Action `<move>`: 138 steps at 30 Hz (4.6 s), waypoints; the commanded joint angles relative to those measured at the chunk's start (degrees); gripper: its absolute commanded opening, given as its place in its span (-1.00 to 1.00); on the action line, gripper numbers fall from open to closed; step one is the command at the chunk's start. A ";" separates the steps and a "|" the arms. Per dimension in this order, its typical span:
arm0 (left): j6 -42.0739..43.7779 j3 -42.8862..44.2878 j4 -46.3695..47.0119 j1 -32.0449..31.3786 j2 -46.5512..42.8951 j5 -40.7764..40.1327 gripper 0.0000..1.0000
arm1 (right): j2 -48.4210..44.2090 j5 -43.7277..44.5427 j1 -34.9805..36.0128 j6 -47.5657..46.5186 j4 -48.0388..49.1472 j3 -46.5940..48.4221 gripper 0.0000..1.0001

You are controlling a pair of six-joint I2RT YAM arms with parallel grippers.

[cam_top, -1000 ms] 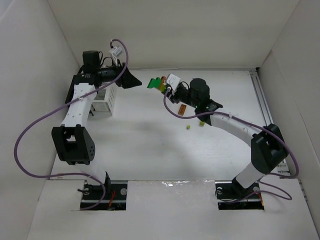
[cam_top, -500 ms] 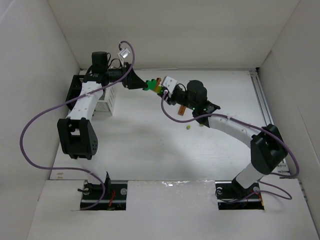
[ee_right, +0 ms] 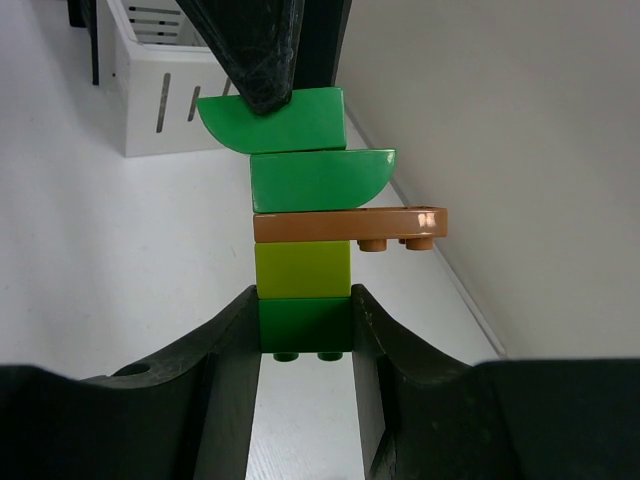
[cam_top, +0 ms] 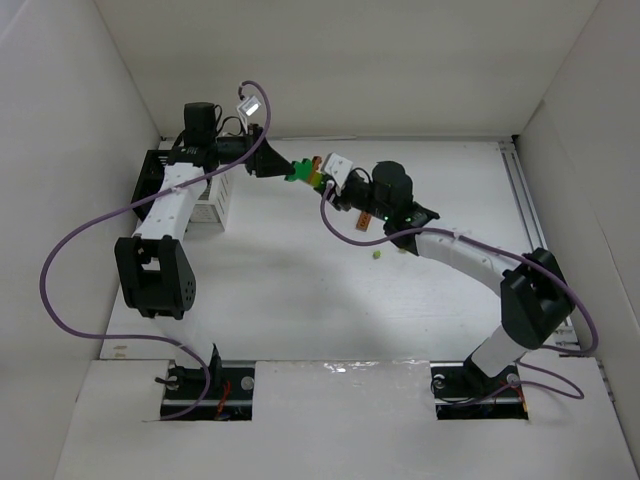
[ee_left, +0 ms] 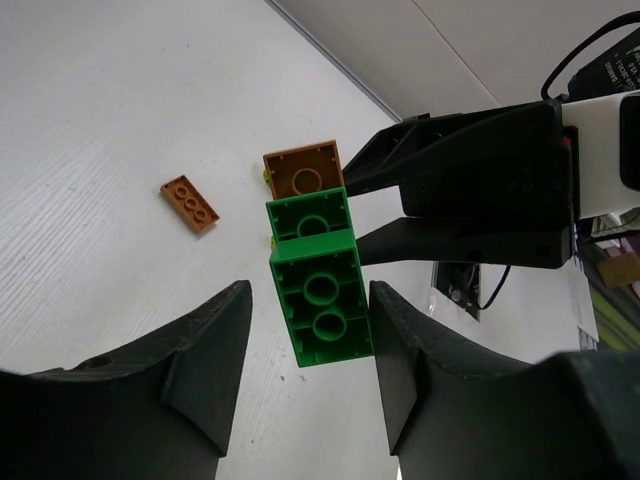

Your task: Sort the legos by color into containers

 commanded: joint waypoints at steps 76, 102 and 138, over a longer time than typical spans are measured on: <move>17.78 2.11 -7.19 32.00 -3.30 -32.01 0.17 | -0.60 -0.40 -0.88 -0.84 1.77 -0.66 -1.00; 14.28 4.83 -16.58 4.76 -3.24 0.12 0.42 | 3.44 -7.00 3.07 -3.66 8.09 3.38 -1.00; 25.18 7.82 -28.02 5.28 0.10 -1.02 -0.60 | 2.13 6.35 5.97 -7.43 10.64 -2.76 -1.00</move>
